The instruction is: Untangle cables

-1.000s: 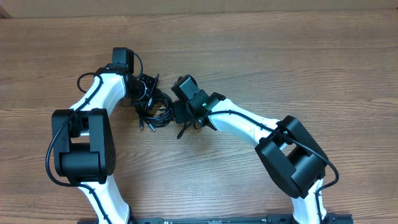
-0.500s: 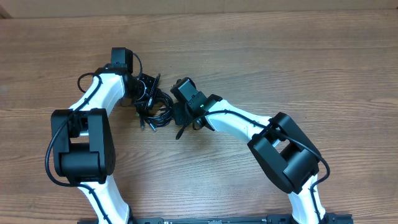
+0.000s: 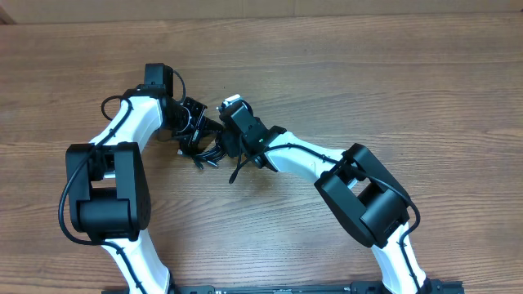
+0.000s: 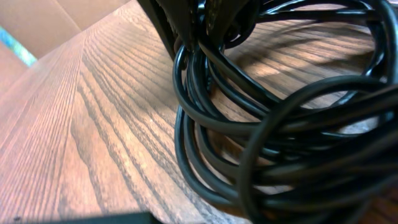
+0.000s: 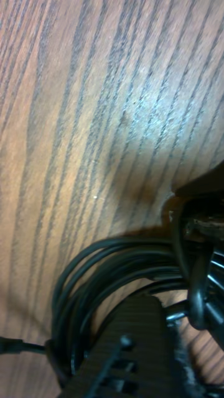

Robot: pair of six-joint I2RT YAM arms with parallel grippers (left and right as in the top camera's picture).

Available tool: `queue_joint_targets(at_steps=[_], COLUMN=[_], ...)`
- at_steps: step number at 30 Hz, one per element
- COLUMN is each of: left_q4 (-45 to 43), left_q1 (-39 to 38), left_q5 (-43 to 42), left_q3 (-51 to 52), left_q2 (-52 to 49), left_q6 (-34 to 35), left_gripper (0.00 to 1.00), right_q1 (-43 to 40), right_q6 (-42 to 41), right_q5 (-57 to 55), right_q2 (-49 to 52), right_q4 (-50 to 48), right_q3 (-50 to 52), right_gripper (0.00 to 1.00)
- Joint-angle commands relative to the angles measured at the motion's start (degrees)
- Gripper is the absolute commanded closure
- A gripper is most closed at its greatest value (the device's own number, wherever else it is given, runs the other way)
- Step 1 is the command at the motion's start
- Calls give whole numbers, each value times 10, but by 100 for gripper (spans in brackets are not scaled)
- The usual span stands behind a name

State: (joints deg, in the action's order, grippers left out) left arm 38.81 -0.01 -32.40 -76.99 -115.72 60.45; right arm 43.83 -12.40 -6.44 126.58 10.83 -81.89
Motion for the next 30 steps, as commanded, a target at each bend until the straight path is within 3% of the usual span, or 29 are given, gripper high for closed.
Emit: queue_joint_targets(at_steps=[1, 4, 8, 17, 22, 27, 30], left_q4=[4, 9, 31, 52, 78, 99, 94], left_q1=[-4, -4, -2, 1, 1, 1, -3], left_q5=[-45, -52, -52, -94, -166, -118, -122], left_q3=[-9, -9, -9, -9, -9, -9, -9], left_q2=[17, 17, 17, 17, 17, 17, 17], left_q6=[-56, -96, -152, -301, -437, -401, -325], left_gripper=[96, 96, 96, 96, 96, 94, 80], right_q1=[-8, -12, -21, -72, -108, -124, -124], right_q6=[7, 7, 2, -95, -115, -116, -116], right_q5=[-6, -7, -17, -82, -89, -33, -13], right_q2=[39, 39, 28, -64, -69, -69, -69], right_q4=[1, 1, 10, 103, 137, 138, 135], right_q3=[12, 12, 12, 12, 12, 12, 12], right_gripper=[86, 96, 96, 96, 96, 96, 96])
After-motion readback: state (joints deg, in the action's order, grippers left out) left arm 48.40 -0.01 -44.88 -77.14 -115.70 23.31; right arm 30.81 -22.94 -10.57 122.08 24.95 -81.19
